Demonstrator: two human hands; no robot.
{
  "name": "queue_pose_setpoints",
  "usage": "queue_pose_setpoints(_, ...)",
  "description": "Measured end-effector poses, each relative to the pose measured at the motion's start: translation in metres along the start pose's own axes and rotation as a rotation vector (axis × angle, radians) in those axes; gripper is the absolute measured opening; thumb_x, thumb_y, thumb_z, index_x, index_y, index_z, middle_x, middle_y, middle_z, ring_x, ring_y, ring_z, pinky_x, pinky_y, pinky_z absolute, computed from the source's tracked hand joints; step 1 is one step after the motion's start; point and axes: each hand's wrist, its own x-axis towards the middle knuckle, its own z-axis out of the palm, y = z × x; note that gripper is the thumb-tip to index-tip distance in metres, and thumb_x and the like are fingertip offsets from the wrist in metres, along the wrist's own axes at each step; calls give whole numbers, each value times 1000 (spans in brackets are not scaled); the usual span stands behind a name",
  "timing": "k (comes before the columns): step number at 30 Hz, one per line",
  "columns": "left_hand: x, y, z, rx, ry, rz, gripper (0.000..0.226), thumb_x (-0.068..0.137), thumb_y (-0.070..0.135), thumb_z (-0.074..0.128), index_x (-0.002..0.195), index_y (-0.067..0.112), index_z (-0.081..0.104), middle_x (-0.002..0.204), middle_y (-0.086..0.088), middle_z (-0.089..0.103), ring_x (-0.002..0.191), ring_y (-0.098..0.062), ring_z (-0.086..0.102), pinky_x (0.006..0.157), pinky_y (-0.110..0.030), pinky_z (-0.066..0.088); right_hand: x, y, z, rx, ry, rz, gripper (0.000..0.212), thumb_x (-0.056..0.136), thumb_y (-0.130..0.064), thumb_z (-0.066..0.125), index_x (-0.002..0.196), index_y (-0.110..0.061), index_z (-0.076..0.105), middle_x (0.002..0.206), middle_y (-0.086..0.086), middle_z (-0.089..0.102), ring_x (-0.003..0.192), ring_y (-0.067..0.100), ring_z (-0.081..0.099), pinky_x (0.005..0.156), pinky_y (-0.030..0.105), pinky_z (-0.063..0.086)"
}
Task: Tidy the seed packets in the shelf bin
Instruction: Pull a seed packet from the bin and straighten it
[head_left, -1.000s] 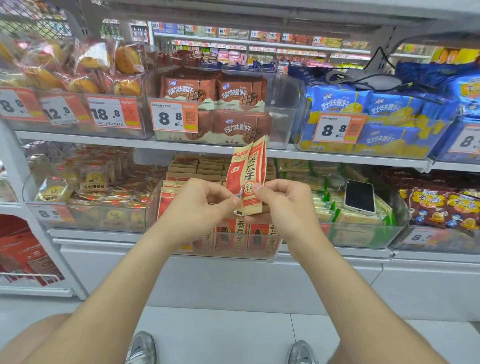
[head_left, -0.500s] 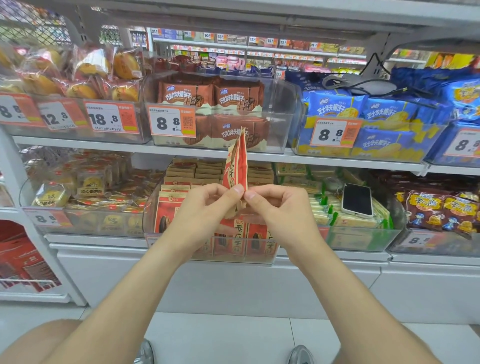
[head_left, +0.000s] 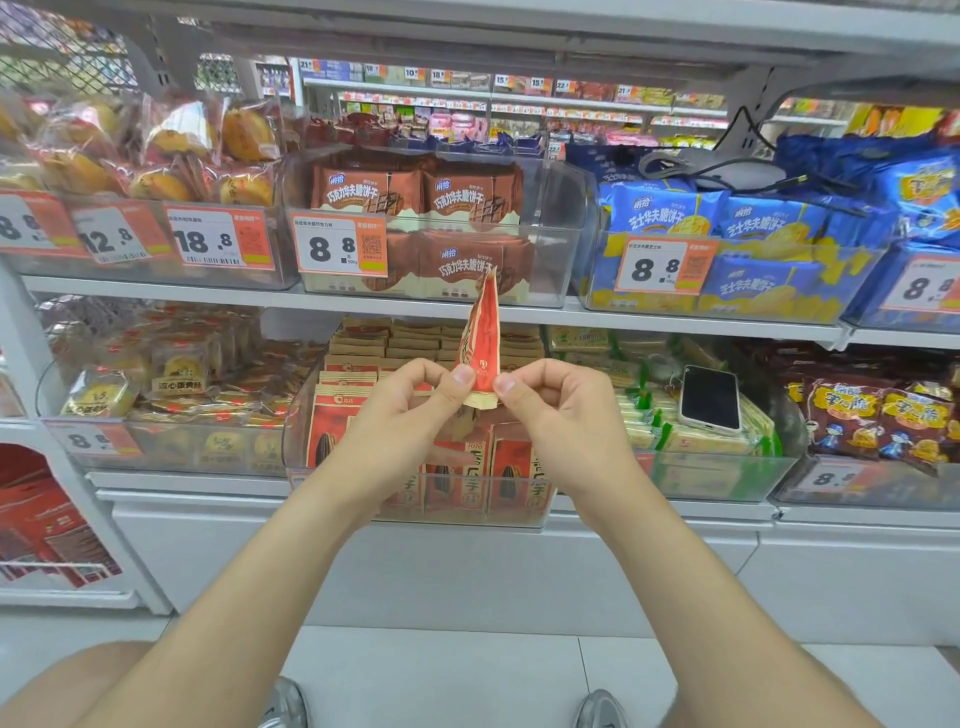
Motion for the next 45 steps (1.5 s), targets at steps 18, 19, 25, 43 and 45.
queue_pose_setpoints(18, -8, 3, 32, -194, 131, 14, 47, 104, 46, 65, 113, 1, 55, 76, 1, 71, 69, -14, 70, 60, -25, 57, -1, -3, 1, -5, -104, 22, 34, 108, -30, 63, 92, -1, 69, 77, 14, 77, 72, 33, 77, 74, 61, 65)
queue_pose_setpoints(19, -10, 2, 33, -179, 113, 20, 47, 104, 46, 65, 113, 1, 55, 81, -2, 72, 74, -15, 71, 63, -25, 58, 0, -2, 1, 6, -72, 20, 30, 109, -28, 62, 99, 0, 68, 76, 11, 76, 69, 28, 75, 72, 59, 65)
queue_pose_setpoints(25, -12, 0, 34, -69, 83, 50, 26, 114, 37, 48, 106, 19, 66, 96, -10, 74, 89, -26, 72, 88, -49, 58, 2, 2, 2, -25, -16, -57, 24, 108, -12, 59, 90, -6, 74, 89, 18, 76, 78, 15, 70, 72, 34, 59)
queue_pose_setpoints(43, -17, 6, 34, -326, -63, -4, 38, 118, 37, 32, 126, 17, 64, 117, -7, 80, 111, -24, 77, 95, -48, 63, 7, 9, 3, -208, 180, -133, 68, 73, -58, 92, 134, -36, 70, 122, -8, 70, 99, 4, 68, 91, 27, 58)
queue_pose_setpoints(45, -19, 6, 34, -308, -93, -4, 41, 115, 46, 34, 132, 21, 63, 121, -8, 79, 112, -28, 78, 92, -51, 64, 8, 7, 2, -177, 139, -101, 57, 76, -58, 90, 124, -33, 75, 113, -9, 76, 98, 5, 73, 91, 34, 62)
